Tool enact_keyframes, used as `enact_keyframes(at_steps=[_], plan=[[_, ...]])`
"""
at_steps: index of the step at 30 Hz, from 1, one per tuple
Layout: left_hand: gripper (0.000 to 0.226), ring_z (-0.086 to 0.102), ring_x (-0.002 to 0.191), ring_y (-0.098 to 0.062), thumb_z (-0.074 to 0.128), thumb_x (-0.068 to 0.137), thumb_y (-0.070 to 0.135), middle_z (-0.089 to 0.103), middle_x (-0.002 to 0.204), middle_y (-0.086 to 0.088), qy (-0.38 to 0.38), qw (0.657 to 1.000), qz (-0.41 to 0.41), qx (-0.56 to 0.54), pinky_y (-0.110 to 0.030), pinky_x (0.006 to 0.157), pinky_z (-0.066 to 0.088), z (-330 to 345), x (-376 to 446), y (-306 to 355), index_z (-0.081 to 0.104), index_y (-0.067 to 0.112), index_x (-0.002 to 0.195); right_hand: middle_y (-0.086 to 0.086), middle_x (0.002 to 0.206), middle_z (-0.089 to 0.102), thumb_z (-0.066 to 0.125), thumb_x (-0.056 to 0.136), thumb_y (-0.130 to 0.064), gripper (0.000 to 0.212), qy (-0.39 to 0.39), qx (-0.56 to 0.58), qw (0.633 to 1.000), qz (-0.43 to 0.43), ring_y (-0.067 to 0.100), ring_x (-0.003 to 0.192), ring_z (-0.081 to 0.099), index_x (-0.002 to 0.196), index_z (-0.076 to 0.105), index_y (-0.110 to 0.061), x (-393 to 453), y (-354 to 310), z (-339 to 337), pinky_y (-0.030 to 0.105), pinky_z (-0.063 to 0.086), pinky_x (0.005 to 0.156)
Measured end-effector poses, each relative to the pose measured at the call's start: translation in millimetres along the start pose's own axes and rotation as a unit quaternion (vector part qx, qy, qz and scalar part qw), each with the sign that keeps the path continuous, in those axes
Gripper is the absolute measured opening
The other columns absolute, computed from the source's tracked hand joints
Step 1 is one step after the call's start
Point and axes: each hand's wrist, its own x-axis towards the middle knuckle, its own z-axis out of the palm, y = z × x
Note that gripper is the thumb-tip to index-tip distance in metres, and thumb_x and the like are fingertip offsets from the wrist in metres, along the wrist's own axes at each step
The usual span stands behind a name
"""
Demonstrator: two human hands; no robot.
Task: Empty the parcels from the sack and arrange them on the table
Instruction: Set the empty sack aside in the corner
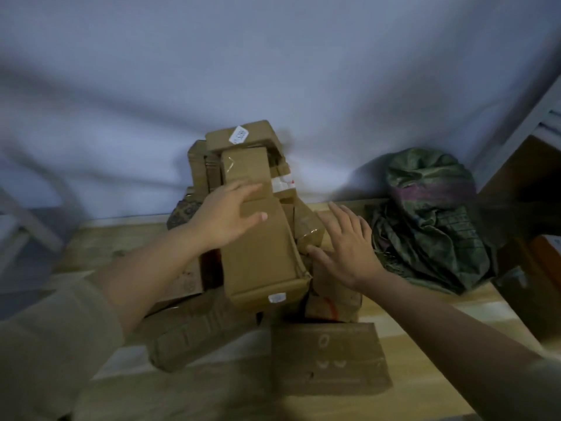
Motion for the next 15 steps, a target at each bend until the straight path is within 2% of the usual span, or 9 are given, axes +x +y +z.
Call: enact_keyframes(at_steps=[2,4,7,9,12,14,15], plan=[[0.074,0.01,0.151,-0.021,0.05,0.094,0.055,0.011,0.165,0.002,0.025,0.997,-0.001,0.074,-0.041,0.122,0.004,2,-22,-17,0.018,0.03,0.156,0.005,0.165,0.009,0.022,0.087,-0.076,0.082,0.015,-0.008,0.998,-0.057,0.025,0.152,0.001,0.155,0.014,-0.03,-6,-18,-2,0.057,0.007,0.12],[0.068,-0.003,0.152,-0.015,0.036,0.1,0.053,-0.002,0.165,0.005,0.045,0.994,0.024,0.101,-0.038,0.122,-0.007,11,-41,-23,0.008,0.03,0.157,0.006,0.165,0.007,0.023,0.085,-0.082,0.089,0.016,-0.039,0.988,-0.149,0.028,0.153,-0.001,0.156,0.012,-0.031,-14,-39,-5,0.062,0.008,0.118],[0.06,-0.004,0.152,-0.011,0.021,0.101,0.044,-0.003,0.165,0.006,0.076,0.994,0.046,0.07,-0.04,0.124,-0.004,27,-53,-17,0.006,0.03,0.157,0.009,0.165,0.008,0.028,0.078,-0.088,0.1,-0.017,-0.117,0.959,-0.258,0.036,0.152,-0.002,0.157,0.012,-0.029,-15,-84,0,0.067,0.003,0.115],[0.056,-0.003,0.152,-0.01,0.023,0.104,0.04,-0.003,0.165,0.006,0.106,0.994,0.01,0.023,-0.04,0.124,-0.004,32,-50,-19,0.007,0.03,0.157,0.013,0.165,0.005,0.031,0.077,-0.088,0.103,-0.04,-0.16,0.943,-0.288,0.041,0.15,-0.005,0.157,0.012,-0.027,-9,-118,10,0.071,0.0,0.112],[0.056,0.001,0.152,-0.013,0.02,0.103,0.042,0.004,0.165,0.004,0.168,0.985,-0.024,-0.004,-0.041,0.124,-0.002,32,-46,-32,0.015,0.028,0.157,0.013,0.165,-0.004,0.042,0.083,-0.076,0.091,-0.067,-0.213,0.926,-0.304,0.047,0.148,-0.012,0.156,0.018,-0.027,0,-153,22,0.076,-0.004,0.108],[0.058,0.007,0.152,-0.014,0.016,0.101,0.043,0.011,0.165,0.002,0.187,0.982,-0.027,0.022,-0.045,0.124,0.002,36,-49,-48,0.022,0.024,0.156,0.01,0.165,-0.001,0.048,0.085,-0.067,0.083,-0.089,-0.225,0.927,-0.286,0.048,0.147,-0.007,0.155,0.024,-0.028,7,-156,22,0.079,-0.001,0.106],[0.06,0.008,0.152,-0.015,0.013,0.1,0.045,0.014,0.164,0.002,0.174,0.983,-0.039,0.049,-0.047,0.123,0.003,43,-52,-57,0.024,0.024,0.155,0.008,0.165,0.002,0.049,0.086,-0.065,0.079,-0.1,-0.225,0.93,-0.273,0.048,0.147,-0.003,0.153,0.03,-0.028,9,-152,19,0.079,0.003,0.105]])
